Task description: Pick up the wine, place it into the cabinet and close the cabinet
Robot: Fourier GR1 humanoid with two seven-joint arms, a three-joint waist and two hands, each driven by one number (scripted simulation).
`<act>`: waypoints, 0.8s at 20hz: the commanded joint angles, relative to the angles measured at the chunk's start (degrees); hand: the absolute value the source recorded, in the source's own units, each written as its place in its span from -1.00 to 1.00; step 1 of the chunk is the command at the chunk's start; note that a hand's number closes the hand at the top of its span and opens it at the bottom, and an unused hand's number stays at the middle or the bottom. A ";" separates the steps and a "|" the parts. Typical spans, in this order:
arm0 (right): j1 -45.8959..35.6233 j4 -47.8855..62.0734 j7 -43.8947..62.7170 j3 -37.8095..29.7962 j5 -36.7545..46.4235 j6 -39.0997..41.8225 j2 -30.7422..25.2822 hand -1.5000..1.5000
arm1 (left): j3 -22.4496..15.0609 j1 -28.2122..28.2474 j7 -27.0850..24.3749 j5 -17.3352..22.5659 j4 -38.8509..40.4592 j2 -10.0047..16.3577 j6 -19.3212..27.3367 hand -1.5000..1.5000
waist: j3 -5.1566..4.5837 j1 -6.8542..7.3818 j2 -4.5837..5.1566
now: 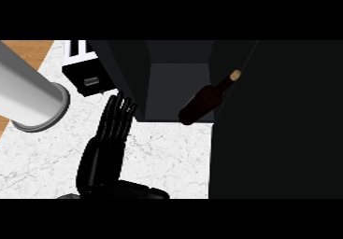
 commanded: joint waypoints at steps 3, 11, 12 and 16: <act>1.09 -0.55 -0.12 2.52 0.59 7.17 -4.65 1.00 | 0.71 8.18 -0.69 -2.92 -7.79 3.79 0.51 -1.00 | -0.02 -0.28 0.10; 6.96 -7.58 6.46 14.64 -1.91 11.71 -5.34 1.00 | 5.75 22.31 -4.14 -3.58 -17.60 11.52 1.08 -1.00 | -0.07 0.10 0.00; 7.93 -7.60 8.52 13.83 -6.12 12.49 -7.17 1.00 | 8.19 22.39 -2.80 -1.54 -19.51 13.09 -0.39 -1.00 | -0.07 0.01 0.02; 8.75 -11.99 12.52 22.29 -4.90 9.02 -4.07 1.00 | 13.60 29.05 -6.67 1.80 -21.46 14.83 -5.08 -1.00 | -0.13 0.16 -0.04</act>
